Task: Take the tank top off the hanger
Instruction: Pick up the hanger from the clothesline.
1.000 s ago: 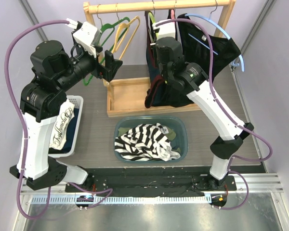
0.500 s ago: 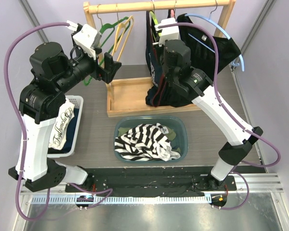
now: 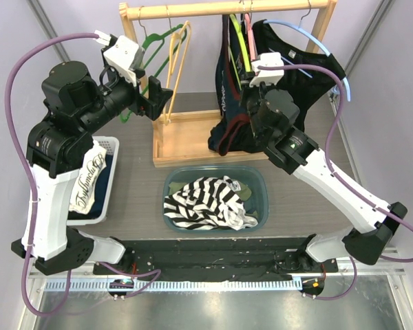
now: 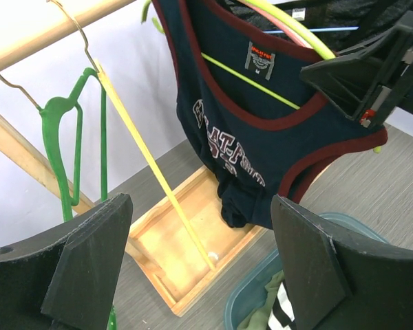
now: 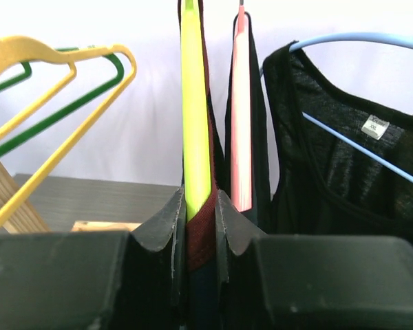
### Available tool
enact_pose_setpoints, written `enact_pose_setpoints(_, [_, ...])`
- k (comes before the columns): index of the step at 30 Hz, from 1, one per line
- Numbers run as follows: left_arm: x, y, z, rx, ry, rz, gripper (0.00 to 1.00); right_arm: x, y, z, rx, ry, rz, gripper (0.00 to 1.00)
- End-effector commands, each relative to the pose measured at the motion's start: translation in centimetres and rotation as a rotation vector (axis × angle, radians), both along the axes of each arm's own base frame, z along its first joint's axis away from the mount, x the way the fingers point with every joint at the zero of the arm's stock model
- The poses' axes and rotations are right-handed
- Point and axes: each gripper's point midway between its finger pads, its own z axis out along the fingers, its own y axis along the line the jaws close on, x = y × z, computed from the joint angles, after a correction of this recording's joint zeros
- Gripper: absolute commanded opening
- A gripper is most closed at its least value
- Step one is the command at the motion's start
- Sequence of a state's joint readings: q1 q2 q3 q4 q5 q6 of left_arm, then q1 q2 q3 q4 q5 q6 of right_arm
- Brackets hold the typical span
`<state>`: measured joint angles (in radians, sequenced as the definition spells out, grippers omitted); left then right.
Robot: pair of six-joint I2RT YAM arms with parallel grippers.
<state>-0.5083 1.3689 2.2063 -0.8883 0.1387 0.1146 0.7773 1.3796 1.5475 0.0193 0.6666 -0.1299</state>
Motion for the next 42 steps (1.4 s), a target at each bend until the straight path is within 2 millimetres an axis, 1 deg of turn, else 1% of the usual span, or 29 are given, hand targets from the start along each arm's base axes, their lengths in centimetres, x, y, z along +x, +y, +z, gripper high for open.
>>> enact_pose_setpoints(1, [-0.2,0.6,0.9,-0.004,-0.037,0.016,0.86,-1.2,-0.3,6.0,0.202,-0.21,0.044,0.01])
enact_pose_setpoints(7, [-0.2,0.8,0.9,0.001,-0.041,0.022,0.86,-0.4,1.4,7.3,0.205,-0.229,0.093,0.01])
enact_pose_setpoints(10, [-0.4,1.1,1.0,0.002,-0.047,0.03,0.86,-1.2,1.9,7.9,0.199,-0.217,0.148,0.01])
enact_pose_setpoints(11, [-0.4,1.1,1.0,0.002,-0.047,0.031,0.86,-1.4,2.3,7.2,0.172,-0.184,0.174,0.01])
enact_pose_setpoints(12, [-0.4,1.0,0.9,0.004,-0.046,0.028,0.86,-2.0,2.4,7.2,0.164,-0.173,0.198,0.01])
enact_pose_setpoints(13, [-0.5,1.1,1.0,0.002,-0.047,0.03,0.87,-3.2,2.5,7.5,0.152,-0.174,0.239,0.01])
enact_pose_setpoints(14, [-0.5,1.1,1.0,0.001,-0.048,0.028,0.87,-3.9,2.6,6.7,0.12,-0.141,0.263,0.01])
enact_pose_setpoints(15, [-0.5,1.1,0.9,0.0,-0.046,0.027,0.87,-4.7,2.6,6.7,0.106,-0.135,0.293,0.01])
enact_pose_setpoints(16, [-0.5,1.0,0.8,0.002,-0.043,0.022,0.87,-6.5,2.1,7.5,0.107,-0.141,0.333,0.01])
enact_pose_setpoints(17, [-0.5,0.9,0.9,0.0,-0.043,0.022,0.87,-7.8,2.5,7.2,0.087,-0.127,0.398,0.01])
enact_pose_setpoints(18, [-0.4,0.9,0.8,-0.002,-0.043,0.022,0.87,-9.0,2.2,7.7,0.097,-0.139,0.43,0.01])
enact_pose_setpoints(19, [-0.5,0.8,0.9,-0.004,-0.041,0.018,0.87,-10.9,0.9,9.3,0.127,-0.172,0.453,0.01])
enact_pose_setpoints(20, [-0.5,0.9,0.9,-0.007,-0.042,0.019,0.87,-11.8,0.4,9.2,0.118,-0.155,0.474,0.01])
enact_pose_setpoints(21, [-0.6,0.8,1.0,-0.01,-0.044,0.013,0.87,-12.7,-0.3,9.9,0.124,-0.163,0.484,0.01])
enact_pose_setpoints(22, [-0.6,0.8,1.0,-0.01,-0.042,0.013,0.87,-13.8,-1.1,11.1,0.141,-0.181,0.496,0.01])
enact_pose_setpoints(23, [-0.6,0.8,1.0,-0.012,-0.045,0.013,0.87,-15.2,-2.5,11.9,0.153,-0.194,0.506,0.01])
enact_pose_setpoints(25, [-0.7,0.8,1.0,-0.011,-0.043,0.012,0.87,-17.2,-3.7,13.5,0.174,-0.232,0.54,0.01])
enact_pose_setpoints(26, [-0.7,0.8,0.9,-0.01,-0.041,0.012,0.88,-18.5,-4.9,14.4,0.198,-0.254,0.553,0.01])
enact_pose_setpoints(28, [-0.8,0.8,0.9,-0.012,-0.041,0.009,0.87,-20.5,-5.9,15.9,0.222,-0.307,0.593,0.01])
enact_pose_setpoints(29, [-0.7,0.7,0.8,-0.013,-0.036,0.007,0.87,-21.4,-6.4,16.7,0.266,-0.324,0.616,0.01])
enact_pose_setpoints(30, [-0.7,0.7,0.8,-0.015,-0.037,0.006,0.87,-22.5,-7.3,17.4,0.29,-0.351,0.629,0.01])
enact_pose_setpoints(31, [-0.8,0.7,0.8,-0.017,-0.037,0.004,0.87,-23.6,-7.8,18.3,0.302,-0.377,0.653,0.01])
enact_pose_setpoints(34, [-1.0,0.7,0.7,-0.013,-0.036,0.001,0.87,-25.3,-8.9,19.6,0.335,-0.411,0.686,0.01])
enact_pose_setpoints(39, [-1.1,0.8,0.5,-0.01,-0.033,-0.002,0.87,-26.2,-9.7,20.6,0.348,-0.435,0.694,0.01])
enact_pose_setpoints(42, [-1.2,0.7,0.5,-0.01,-0.033,-0.007,0.87,-27.1,-10.4,21.6,0.368,-0.458,0.709,0.01])
